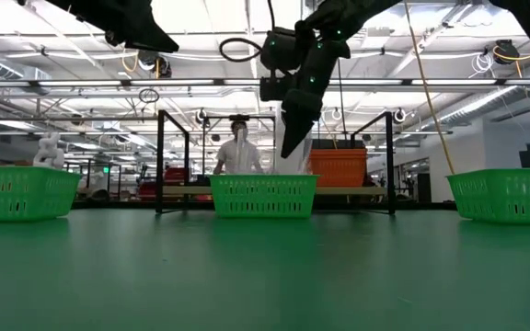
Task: Stack baskets on shelf by color
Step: Put the center transparent bin on the shelf
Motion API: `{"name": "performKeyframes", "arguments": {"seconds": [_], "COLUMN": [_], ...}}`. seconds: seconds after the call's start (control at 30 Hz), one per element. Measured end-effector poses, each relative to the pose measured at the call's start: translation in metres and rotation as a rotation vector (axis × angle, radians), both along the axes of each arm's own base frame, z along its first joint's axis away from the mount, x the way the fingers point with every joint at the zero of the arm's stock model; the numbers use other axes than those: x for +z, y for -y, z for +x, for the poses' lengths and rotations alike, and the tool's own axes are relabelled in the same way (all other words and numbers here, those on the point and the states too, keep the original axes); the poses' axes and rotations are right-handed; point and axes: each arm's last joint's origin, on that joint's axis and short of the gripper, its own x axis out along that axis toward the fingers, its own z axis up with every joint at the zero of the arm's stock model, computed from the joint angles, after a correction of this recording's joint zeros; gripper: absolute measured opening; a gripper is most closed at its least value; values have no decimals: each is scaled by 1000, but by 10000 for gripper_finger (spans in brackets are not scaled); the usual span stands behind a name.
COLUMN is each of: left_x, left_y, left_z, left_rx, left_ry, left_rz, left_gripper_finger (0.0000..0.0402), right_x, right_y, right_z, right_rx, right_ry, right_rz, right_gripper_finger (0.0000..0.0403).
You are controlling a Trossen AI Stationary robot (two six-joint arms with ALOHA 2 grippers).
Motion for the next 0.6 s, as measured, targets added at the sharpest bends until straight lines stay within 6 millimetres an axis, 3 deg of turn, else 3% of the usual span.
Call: {"name": "performKeyframes", "arguments": {"seconds": [0.6], "left_x": [-1], "left_y": [0], "left_z": [0], "left_rx": [0], "left_ry": [-6], "left_rz": [-2], "left_gripper_finger": [127], "right_x": [1], "right_y": [-1], "right_z": [1], "right_rx": [-1], "right_ry": [24], "right_rz": [23], "right_gripper_finger": [8]}}
